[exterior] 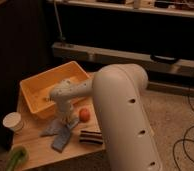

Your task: Wipe table surface with towel

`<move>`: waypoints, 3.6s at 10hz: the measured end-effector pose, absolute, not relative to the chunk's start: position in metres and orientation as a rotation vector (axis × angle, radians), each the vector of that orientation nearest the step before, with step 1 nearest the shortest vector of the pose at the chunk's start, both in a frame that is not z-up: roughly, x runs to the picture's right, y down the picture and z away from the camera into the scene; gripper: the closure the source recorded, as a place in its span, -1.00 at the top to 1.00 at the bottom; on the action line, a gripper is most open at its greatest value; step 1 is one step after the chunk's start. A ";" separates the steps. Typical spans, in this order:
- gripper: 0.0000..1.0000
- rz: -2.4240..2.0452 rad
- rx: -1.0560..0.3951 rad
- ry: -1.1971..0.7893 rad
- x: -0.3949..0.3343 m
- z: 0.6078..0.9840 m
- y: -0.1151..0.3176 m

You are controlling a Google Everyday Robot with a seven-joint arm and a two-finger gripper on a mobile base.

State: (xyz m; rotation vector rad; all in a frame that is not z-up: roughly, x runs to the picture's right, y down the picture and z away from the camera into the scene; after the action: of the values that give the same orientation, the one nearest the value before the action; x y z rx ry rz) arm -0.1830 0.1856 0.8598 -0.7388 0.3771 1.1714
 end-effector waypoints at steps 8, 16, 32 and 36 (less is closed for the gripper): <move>-1.00 1.329 -0.640 0.428 -0.131 0.792 0.097; -1.00 1.571 -0.550 0.668 -0.014 0.763 0.112; -1.00 1.496 -0.641 0.732 -0.073 0.818 0.105; -1.00 1.342 -0.739 0.755 -0.100 0.799 0.151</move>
State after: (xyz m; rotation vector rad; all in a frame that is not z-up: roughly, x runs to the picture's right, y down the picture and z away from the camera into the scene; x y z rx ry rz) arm -0.0996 0.1506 0.7990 -0.7390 0.7554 1.3424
